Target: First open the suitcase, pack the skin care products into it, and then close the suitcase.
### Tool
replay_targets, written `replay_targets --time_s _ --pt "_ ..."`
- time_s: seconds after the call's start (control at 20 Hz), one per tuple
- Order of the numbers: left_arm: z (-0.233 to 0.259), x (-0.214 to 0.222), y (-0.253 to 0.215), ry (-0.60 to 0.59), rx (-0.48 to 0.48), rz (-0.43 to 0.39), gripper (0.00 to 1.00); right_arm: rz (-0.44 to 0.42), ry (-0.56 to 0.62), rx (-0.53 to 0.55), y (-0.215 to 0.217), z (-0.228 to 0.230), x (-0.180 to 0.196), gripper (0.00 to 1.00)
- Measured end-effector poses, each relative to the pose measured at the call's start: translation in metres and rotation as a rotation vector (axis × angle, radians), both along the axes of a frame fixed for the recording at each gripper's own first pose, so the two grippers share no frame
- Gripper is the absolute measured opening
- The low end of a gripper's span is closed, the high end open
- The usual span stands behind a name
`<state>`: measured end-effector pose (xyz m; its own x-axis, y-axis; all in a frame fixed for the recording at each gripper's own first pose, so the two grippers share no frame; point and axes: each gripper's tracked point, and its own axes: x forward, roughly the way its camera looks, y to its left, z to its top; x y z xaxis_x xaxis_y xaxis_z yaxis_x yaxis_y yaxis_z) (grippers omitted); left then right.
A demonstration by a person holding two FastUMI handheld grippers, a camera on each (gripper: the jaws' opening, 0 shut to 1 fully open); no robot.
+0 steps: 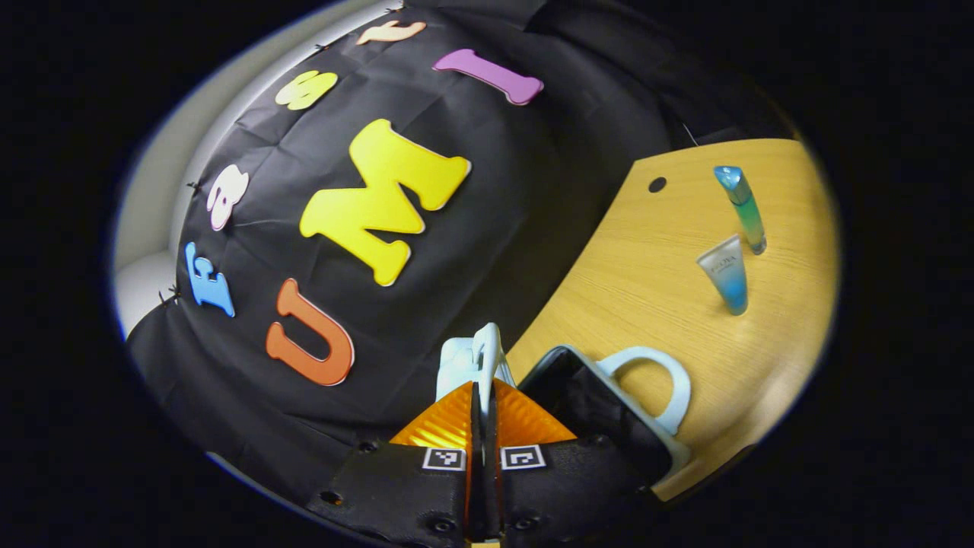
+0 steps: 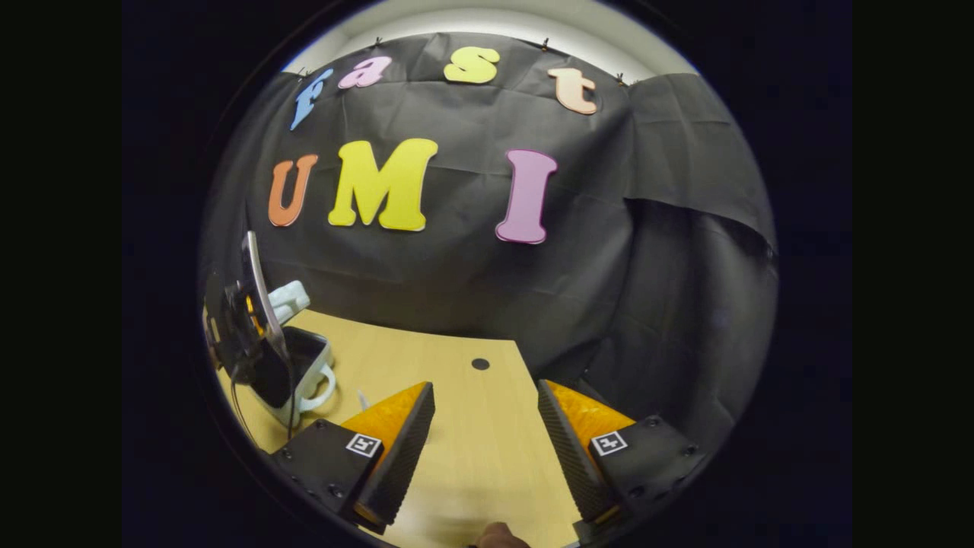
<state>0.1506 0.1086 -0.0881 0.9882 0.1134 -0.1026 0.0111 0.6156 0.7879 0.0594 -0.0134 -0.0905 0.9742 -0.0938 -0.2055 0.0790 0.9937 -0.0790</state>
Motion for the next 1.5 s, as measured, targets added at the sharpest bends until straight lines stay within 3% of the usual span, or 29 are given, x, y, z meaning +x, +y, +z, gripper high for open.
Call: replay_targets --time_s 0.4,0.65,0.85,1.0,1.1,1.2,1.5 --pt "0.044 -0.025 0.132 -0.053 -0.285 0.066 0.02 0.071 -0.017 -0.023 0.093 0.014 0.005 0.81" --pt "0.032 -0.015 0.228 -0.059 -0.376 0.092 0.02 0.101 -0.001 -0.072 0.138 0.017 -0.006 0.81" --pt "-0.006 -0.017 0.299 -0.020 -0.439 0.182 0.03 0.131 -0.008 -0.085 0.167 0.021 -0.019 0.81" --pt "-0.050 -0.009 0.335 0.010 -0.485 0.198 0.02 0.137 -0.015 -0.109 0.180 0.024 -0.027 0.82" --pt "-0.078 -0.005 0.356 0.029 -0.566 0.216 0.03 0.142 -0.015 -0.114 0.186 0.024 -0.034 0.81" --pt "-0.107 -0.003 0.370 0.054 -0.678 0.237 0.03 0.140 -0.002 -0.126 0.188 0.021 -0.038 0.81" --pt "-0.199 -0.009 0.389 0.187 -0.787 0.282 0.03 0.096 0.041 -0.116 0.179 0.011 -0.041 0.81"
